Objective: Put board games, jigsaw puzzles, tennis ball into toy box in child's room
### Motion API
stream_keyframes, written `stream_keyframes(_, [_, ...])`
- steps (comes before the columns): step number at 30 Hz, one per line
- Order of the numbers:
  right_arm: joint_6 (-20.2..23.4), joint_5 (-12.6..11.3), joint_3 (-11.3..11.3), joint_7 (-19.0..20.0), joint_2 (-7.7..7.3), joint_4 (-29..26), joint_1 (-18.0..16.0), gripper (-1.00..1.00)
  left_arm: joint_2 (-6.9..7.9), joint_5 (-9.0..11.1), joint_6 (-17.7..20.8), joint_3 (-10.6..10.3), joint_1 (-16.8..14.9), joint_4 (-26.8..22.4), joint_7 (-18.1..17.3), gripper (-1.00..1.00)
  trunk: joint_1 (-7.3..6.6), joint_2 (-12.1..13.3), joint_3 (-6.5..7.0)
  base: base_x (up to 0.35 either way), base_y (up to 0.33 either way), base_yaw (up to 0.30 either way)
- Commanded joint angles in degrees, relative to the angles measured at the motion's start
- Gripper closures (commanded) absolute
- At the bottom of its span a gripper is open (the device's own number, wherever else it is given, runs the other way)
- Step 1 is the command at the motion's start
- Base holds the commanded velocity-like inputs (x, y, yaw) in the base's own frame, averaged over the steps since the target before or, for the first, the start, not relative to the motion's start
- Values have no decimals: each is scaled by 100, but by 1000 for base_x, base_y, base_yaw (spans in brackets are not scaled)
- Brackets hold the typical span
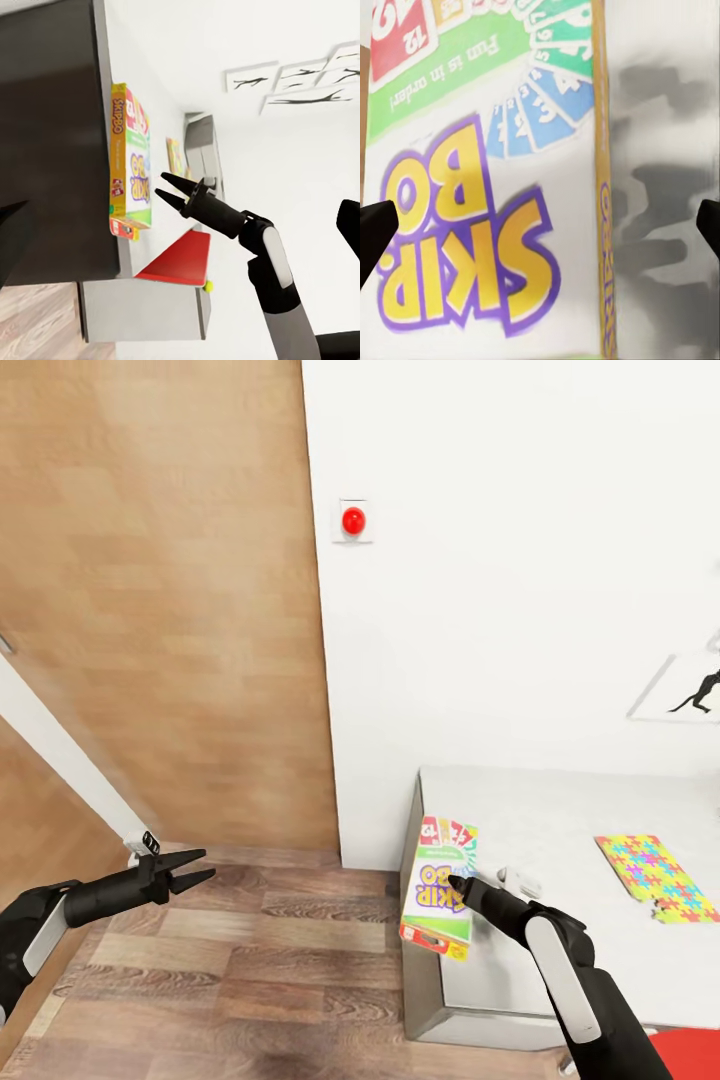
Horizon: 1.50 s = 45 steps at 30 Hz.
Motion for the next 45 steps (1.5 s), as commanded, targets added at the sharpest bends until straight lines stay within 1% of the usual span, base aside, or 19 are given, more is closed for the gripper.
stream_keyframes(1, [18, -61, -17, -49, -1, -12, 0, -100, 3, 7, 60, -3, -3, -1, -15, -100, 4, -10, -1, 0, 0, -44])
stream_keyframes(6, [22, -65, -178, -30, -1, -43, 35, -100, 1, 7, 60, -3, -3, -1, -15, -100, 4, -10, 45, 0, 0, -20])
stream_keyframes(9, [30, -68, -227, -25, -1, -110, 52, -100, 0, 7, 60, -3, -3, -1, -15, -100, 4, -10, 72, 0, 0, -6])
stream_keyframes(14, [44, -76, -245, -26, -1, -379, 72, -100, 0, 7, 60, -3, -3, -1, -15, -100, 4, -10, 117, 0, 0, -2])
stream_keyframes(17, [78, -92, -244, -23, 5, -760, 68, -100, -2, 7, 60, -3, -3, -1, -15, -100, 4, -10, 145, 0, 0, 0])
stream_keyframes(20, [102, -106, -237, 4, 6, -962, 60, -100, -2, 7, 60, -3, -3, -1, -15, -100, 4, -10, 172, 0, 0, 0])
stream_keyframes(26, [159, -121, -200, 231, 7, -1085, 53, -100, -1, 7, 60, -3, -3, -1, -15, -100, 4, -10, 227, 0, 0, 0])
stream_keyframes(29, [242, -127, -215, 538, 6, -1113, 52, -100, 3, 7, 60, -3, -3, -1, -15, -100, 4, -10, 254, 0, 0, 0])
stream_keyframes(30, [285, -126, -231, 768, 3, -1120, 52, -100, 4, 7, 60, -3, -3, -1, -15, -100, 4, -10, 264, 0, 0, 0])
stream_keyframes(31, [305, -125, -237, 898, 2, -1123, 52, -100, 5, 7, 60, -3, -3, -1, -15, -100, 4, -10, 273, 0, 0, 0])
stream_keyframes(32, [344, -124, -247, 1188, 1, -1126, 52, -100, 4, 7, 60, -3, -3, -1, -15, -100, 4, -10, 282, 0, 0, 0])
stream_keyframes(33, [365, -124, -252, 1338, 1, -1128, 52, -100, 2, 7, 60, -3, -3, -1, -15, -100, 4, -10, 291, 0, 0, 0])
stream_keyframes(34, [407, -124, -260, 1637, -2, -1129, 52, -100, 1, 7, 60, -3, -3, -1, -15, -100, 4, -10, 300, 0, 0, 0])
stream_keyframes(35, [429, -123, -271, 1785, -3, -1130, 52, -100, 2, 7, 60, -3, -3, -1, -15, -100, 4, -10, 310, 0, 0, 0])
stream_keyframes(36, [479, -123, -315, 2067, -7, -1131, 52, -100, 2, 7, 60, -3, -3, -1, -15, -100, 4, -10, 319, 0, 0, 0])
stream_keyframes(39, [556, -123, -423, 2462, -34, -1132, 52, -100, 1, 7, 60, -3, -3, -1, -15, -100, 4, -10, 347, 0, 0, 0])
stream_keyframes(40, [604, -123, -498, 2710, -51, -1132, 52, -100, 1, 7, 60, -3, -3, -1, -15, -100, 4, -10, 356, 0, 0, 0])
stream_keyframes(42, [660, -123, -579, 3080, -68, -1132, 51, -100, 4, 7, 60, -3, -3, -1, -15, -100, 4, -10, 375, 0, 0, 0])
stream_keyframes(45, [690, -123, -626, 3448, -83, -1133, 51, -100, 2, 7, 60, -3, -3, -1, -15, -100, 4, -10, 403, 0, 0, 0])
